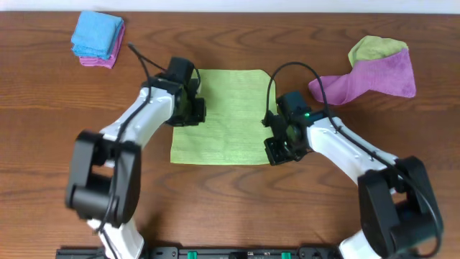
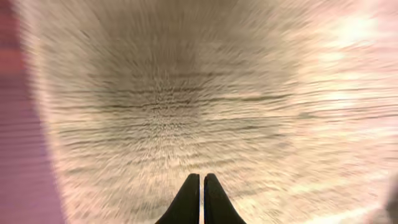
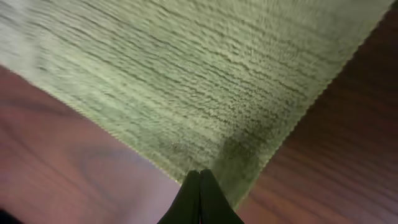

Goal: Fold the cloth
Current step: 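Hold the green cloth's edges with both grippers, smoothing it flat, then lower both grippers to the green cloth's near corners and grasp them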

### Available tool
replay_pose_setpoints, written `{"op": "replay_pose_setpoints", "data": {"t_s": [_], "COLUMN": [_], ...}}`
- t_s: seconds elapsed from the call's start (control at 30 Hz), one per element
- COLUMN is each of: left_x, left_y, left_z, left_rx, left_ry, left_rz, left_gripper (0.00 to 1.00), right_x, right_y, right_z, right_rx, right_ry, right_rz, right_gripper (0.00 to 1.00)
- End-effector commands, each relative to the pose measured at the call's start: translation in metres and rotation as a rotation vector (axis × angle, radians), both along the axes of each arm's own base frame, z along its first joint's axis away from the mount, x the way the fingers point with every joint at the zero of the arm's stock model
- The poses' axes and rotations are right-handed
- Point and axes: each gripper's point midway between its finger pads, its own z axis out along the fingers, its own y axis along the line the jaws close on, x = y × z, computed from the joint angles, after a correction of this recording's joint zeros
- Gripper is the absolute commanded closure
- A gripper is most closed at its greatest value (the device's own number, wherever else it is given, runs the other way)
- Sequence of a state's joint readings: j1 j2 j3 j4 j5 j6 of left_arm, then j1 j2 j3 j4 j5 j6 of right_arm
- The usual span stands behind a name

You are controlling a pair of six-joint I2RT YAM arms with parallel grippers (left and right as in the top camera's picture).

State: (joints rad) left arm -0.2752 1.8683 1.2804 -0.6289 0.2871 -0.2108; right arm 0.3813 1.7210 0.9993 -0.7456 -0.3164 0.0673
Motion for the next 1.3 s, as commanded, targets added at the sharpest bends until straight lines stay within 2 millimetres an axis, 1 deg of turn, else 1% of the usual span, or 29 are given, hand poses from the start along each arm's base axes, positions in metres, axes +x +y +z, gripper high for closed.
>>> {"op": "replay_pose_setpoints", "data": {"t_s": [0.0, 0.1, 0.13, 0.17, 0.2, 0.3, 0.33, 0.37, 0.4, 0.43, 0.47, 0.5, 0.57, 0.63, 0.7, 0.8, 0.83, 0.87, 0.9, 1.0, 1.03, 1.07, 1.13, 1.17, 1.2, 1.23, 1.27], "left_x": [0.013, -0.002, -0.008, -0.015, -0.026, -0.051, -0.058, -0.066, -0.079, -0.086, -0.091, -0.096, -0.109, -0.119, -0.123, -0.127, -0.127, -0.127, -0.127, -0.126, -0.126, -0.126, -0.123, -0.121, -0.118, -0.115, -0.113], "left_y": [0.012, 0.034, 0.040, 0.047, 0.055, 0.064, 0.065, 0.066, 0.069, 0.069, 0.067, 0.064, 0.060, 0.055, 0.055, 0.059, 0.061, 0.063, 0.067, 0.074, 0.077, 0.081, 0.082, 0.081, 0.078, 0.073, 0.069], "left_z": [0.063, 0.087, 0.091, 0.093, 0.093, 0.085, 0.082, 0.077, 0.070, 0.066, 0.064, 0.061, 0.047, 0.034, 0.027, 0.019, 0.016, 0.014, 0.010, 0.004, 0.001, -0.006, -0.012, -0.014, -0.016, -0.016, -0.015], "left_rx": [0.011, 0.064, 0.065, 0.064, 0.048, -0.064, -0.105, -0.152, -0.224, -0.272, -0.336, -0.393, -0.475, -0.501, -0.501, -0.469, -0.462, -0.451, -0.430, -0.418, -0.401, -0.379, -0.380, -0.388, -0.414, -0.456, -0.490], "left_ry": [-0.150, -0.163, -0.153, -0.137, -0.110, -0.040, -0.026, -0.013, 0.002, 0.009, 0.006, 0.002, 0.042, 0.083, 0.091, 0.100, 0.102, 0.103, 0.102, 0.096, 0.093, 0.097, 0.101, 0.101, 0.101, 0.100, 0.102], "left_rz": [0.039, 0.077, 0.085, 0.100, 0.119, 0.157, 0.168, 0.184, 0.207, 0.219, 0.227, 0.224, 0.240, 0.251, 0.253, 0.264, 0.267, 0.273, 0.277, 0.265, 0.254, 0.247, 0.247, 0.245, 0.240, 0.230, 0.224], "left_gripper": [0.94, 0.94, 0.94, 0.94, 0.94, 0.94, 0.94, 0.94, 0.94, 0.94, 0.92, 0.82, 0.62, 0.60, 0.60, 0.47, 0.44, 0.39, 0.29, 0.25, 0.21, 0.18, 0.17, 0.14, 0.07, 0.04, 0.05], "right_x": [0.006, 0.004, 0.003, 0.002, 0.001, -0.003, -0.004, -0.007, -0.010, -0.013, -0.018, -0.023, -0.033, -0.040, -0.042, -0.035, -0.032, -0.029, -0.025, -0.015, -0.013, -0.010, -0.007, -0.006, -0.005, -0.005, -0.006], "right_y": [0.007, -0.001, -0.006, -0.011, -0.017, -0.035, -0.038, -0.039, -0.041, -0.043, -0.042, -0.040, -0.038, -0.033, -0.031, -0.030, -0.028, -0.025, -0.022, -0.021, -0.021, -0.020, -0.020, -0.020, -0.020, -0.020, -0.020], "right_z": [0.036, 0.063, 0.069, 0.076, 0.084, 0.096, 0.097, 0.098, 0.095, 0.091, 0.086, 0.080, 0.067, 0.060, 0.054, 0.046, 0.046, 0.046, 0.047, 0.044, 0.043, 0.043, 0.042, 0.041, 0.039, 0.038, 0.039], "right_rx": [0.047, 0.043, 0.033, 0.032, 0.036, 0.052, 0.071, 0.105, 0.153, 0.193, 0.245, 0.300, 0.375, 0.440, 0.463, 0.471, 0.489, 0.509, 0.536, 0.553, 0.553, 0.558, 0.561, 0.561, 0.562, 0.562, 0.565], "right_ry": [-0.093, -0.155, -0.169, -0.184, -0.196, -0.206, -0.203, -0.197, -0.182, -0.164, -0.145, -0.123, -0.085, -0.068, -0.067, -0.068, -0.059, -0.057, -0.052, -0.047, -0.053, -0.053, -0.054, -0.056, -0.051, -0.042, -0.039], "right_rz": [0.005, -0.022, -0.040, -0.051, -0.067, -0.109, -0.114, -0.115, -0.130, -0.142, -0.146, -0.152, -0.176, -0.177, -0.186, -0.223, -0.237, -0.238, -0.246, -0.285, -0.285, -0.298, -0.311, -0.311, -0.317, -0.324, -0.326], "right_gripper": [0.98, 0.98, 0.98, 0.94, 0.90, 0.90, 0.89, 0.87, 0.86, 0.84, 0.77, 0.72, 0.67, 0.64, 0.60, 0.55, 0.51, 0.50, 0.48, 0.45, 0.44, 0.40, 0.41, 0.41, 0.36, 0.14, 0.05]}}
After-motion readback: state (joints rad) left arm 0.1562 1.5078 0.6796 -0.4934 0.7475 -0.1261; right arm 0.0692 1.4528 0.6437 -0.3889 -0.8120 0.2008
